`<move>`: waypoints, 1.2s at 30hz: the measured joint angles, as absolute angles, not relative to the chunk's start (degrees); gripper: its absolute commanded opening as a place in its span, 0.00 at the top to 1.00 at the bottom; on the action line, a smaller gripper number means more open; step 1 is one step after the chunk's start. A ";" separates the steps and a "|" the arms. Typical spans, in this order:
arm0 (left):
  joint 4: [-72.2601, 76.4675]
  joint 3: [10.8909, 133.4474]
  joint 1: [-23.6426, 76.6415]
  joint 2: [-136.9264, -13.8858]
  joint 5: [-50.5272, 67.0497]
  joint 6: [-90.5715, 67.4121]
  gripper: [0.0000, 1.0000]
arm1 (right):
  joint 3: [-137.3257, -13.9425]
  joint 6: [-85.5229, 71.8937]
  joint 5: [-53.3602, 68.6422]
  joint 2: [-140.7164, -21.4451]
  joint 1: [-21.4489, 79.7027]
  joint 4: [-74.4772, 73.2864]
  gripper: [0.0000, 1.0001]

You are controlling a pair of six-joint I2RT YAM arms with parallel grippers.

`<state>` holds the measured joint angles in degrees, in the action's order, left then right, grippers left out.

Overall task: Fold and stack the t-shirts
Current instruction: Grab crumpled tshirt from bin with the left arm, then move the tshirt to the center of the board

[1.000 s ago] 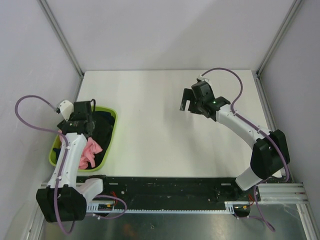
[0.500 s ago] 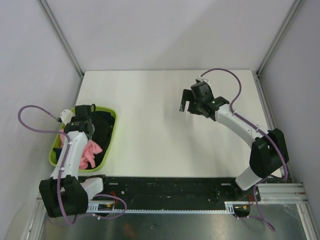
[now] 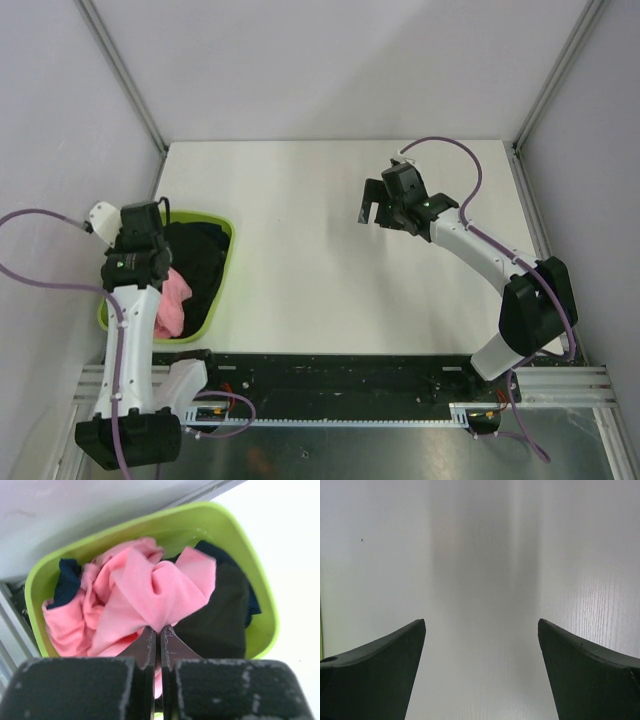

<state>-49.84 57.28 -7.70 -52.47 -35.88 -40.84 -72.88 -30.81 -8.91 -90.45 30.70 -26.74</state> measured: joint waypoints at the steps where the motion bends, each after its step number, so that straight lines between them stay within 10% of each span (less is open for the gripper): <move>1: -50.24 58.96 -7.70 -52.18 -35.88 -39.88 1.00 | -72.88 -30.81 -8.86 -90.45 30.70 -26.74 0.01; 12: -50.22 87.29 -4.75 -55.11 -27.66 -31.79 1.00 | -72.88 -30.83 -8.60 -89.36 29.74 -26.68 0.01; 26: -48.21 131.02 30.06 -82.35 -28.80 -21.39 1.00 | -74.83 -31.11 -12.69 -80.34 24.25 -25.91 0.01; 36: -46.06 131.85 37.19 -98.10 -19.77 -22.57 1.00 | -74.94 -31.42 -18.06 -76.88 22.33 -28.86 0.01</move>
